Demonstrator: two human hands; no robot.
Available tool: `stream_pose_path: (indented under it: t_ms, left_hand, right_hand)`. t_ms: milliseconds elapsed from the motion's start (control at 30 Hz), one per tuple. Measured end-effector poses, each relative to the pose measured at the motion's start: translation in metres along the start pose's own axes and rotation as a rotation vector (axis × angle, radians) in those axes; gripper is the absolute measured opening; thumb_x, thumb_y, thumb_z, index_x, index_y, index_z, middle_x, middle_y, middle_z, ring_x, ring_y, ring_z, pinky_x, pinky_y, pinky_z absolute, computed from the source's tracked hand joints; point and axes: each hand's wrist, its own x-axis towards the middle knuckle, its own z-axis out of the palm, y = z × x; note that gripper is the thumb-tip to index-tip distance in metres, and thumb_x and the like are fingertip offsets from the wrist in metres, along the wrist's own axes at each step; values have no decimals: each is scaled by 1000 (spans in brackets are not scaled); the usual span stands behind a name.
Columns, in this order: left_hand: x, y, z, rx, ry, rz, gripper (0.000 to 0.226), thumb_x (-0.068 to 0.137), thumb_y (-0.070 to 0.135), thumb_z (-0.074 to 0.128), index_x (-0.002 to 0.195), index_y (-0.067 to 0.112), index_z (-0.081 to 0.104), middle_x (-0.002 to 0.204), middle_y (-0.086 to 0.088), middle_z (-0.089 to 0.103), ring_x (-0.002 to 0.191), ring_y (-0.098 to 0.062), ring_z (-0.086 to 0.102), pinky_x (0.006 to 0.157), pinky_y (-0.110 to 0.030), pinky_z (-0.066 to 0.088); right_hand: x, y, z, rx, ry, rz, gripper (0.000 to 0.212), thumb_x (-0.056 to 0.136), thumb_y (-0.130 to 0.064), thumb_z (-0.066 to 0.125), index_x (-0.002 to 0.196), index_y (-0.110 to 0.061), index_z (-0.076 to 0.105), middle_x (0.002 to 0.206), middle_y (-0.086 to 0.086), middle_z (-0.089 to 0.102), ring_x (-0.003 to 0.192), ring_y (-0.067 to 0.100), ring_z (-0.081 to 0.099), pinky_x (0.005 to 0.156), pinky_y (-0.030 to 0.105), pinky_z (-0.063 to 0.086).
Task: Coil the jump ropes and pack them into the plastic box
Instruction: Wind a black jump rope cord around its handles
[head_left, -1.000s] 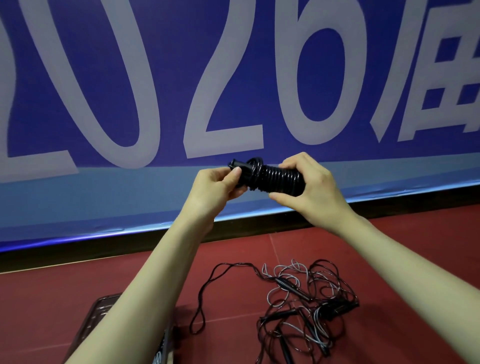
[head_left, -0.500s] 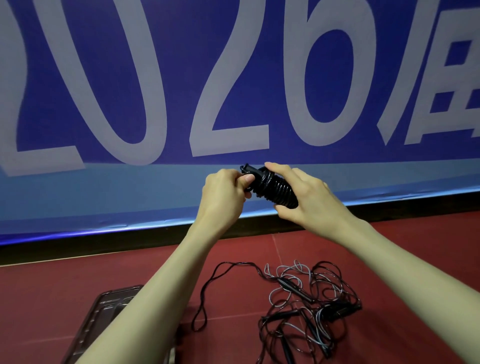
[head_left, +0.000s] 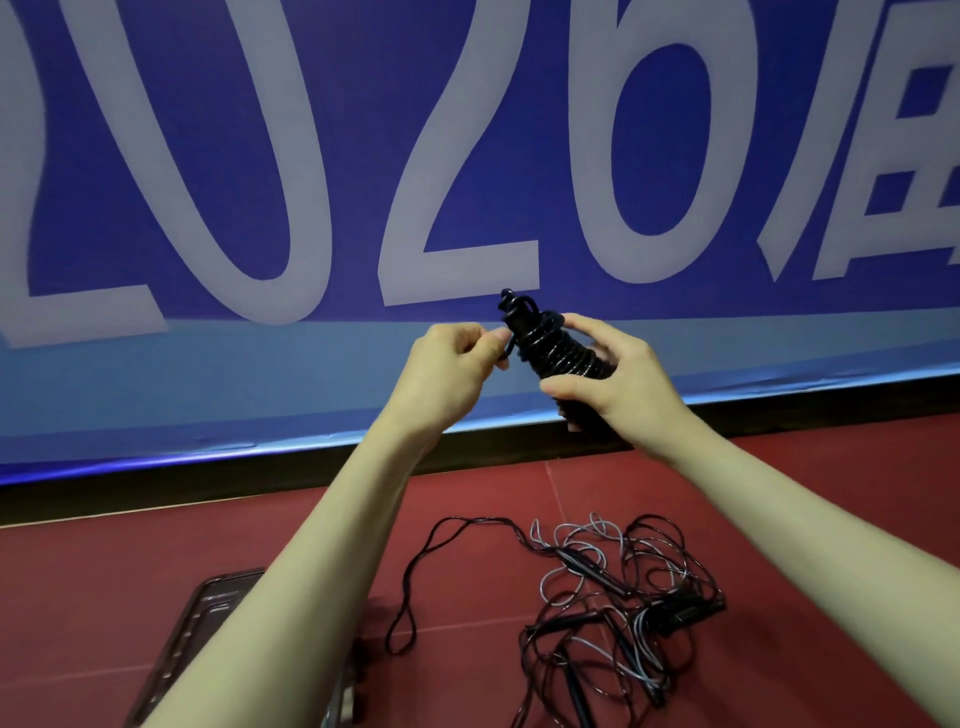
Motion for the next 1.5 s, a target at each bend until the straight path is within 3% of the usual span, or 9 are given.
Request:
stream_pose_path:
  t_ms: [200,367,567,800,933,1033,1200,1367,1500]
  left_hand:
    - [-4,-9,7,111,21,79,38,98,27,51,66,9,60,45,6,32,39,-9,29,40,-18,24]
    - [-1,-21,5,-84,42,11,35,99,29,50,68,15,58,55,7,53,48,-2,43,52,-16,36]
    - [4,-37,-2,-165,98,-74,32,99,26,51,73,12,61,62,2,59,52,-3,51,51,-16,42]
    - [-1,-37,-5,-230,43,-73,28,99,23,51,76,11,62,67,1,61,57,-4,56,54,-14,44]
    - [-1,-26,-14,-375,69,3,24,100,18,50,81,9,61,70,2,60,60,-5,54,57,-16,46]
    - [-3,-21,-10,-441,36,-16,22,100,17,49,82,10,60,74,1,59,64,-7,54,62,-17,49]
    - [-7,-19,-4,-590,-115,-137,22,104,22,40,84,15,48,82,-4,66,75,-20,70,64,-24,54]
    - [-8,-18,1,-269,-116,53,22,102,21,44,81,21,50,71,9,45,65,-10,40,67,-22,39]
    - [-11,-16,3,-251,-111,71,26,101,16,44,76,21,48,57,17,40,56,-6,33,57,-20,31]
  right_hand:
    - [4,14,-1,-27,-62,40,44,77,-8,78,115,-27,67,67,3,64,56,25,61,58,41,56]
    - [-2,5,-11,145,-158,137,52,81,1,71,122,-30,63,79,11,65,58,28,60,53,36,54]
    - [-20,5,-6,-19,-472,224,48,78,3,75,121,-15,65,63,2,65,52,19,58,50,27,49]
    - [-25,9,6,-207,-569,257,56,73,-19,83,126,-22,66,93,-25,69,84,-12,61,90,22,44]
    - [-26,11,0,-29,-594,337,45,83,1,70,124,-15,65,70,-8,68,60,8,63,61,23,52]
    - [-26,13,-6,-9,-603,360,45,83,0,69,125,-16,64,72,-5,68,60,11,63,59,24,52]
    - [-27,20,-7,-100,-590,359,53,75,-13,80,125,-20,66,90,-8,71,75,4,66,68,19,51]
    - [-24,21,-9,-365,-614,282,62,71,-31,84,129,-34,61,134,-17,57,126,-3,46,110,24,28]
    - [-23,16,-5,-438,-667,267,61,73,-31,82,130,-33,60,124,-25,59,119,-11,48,108,22,30]
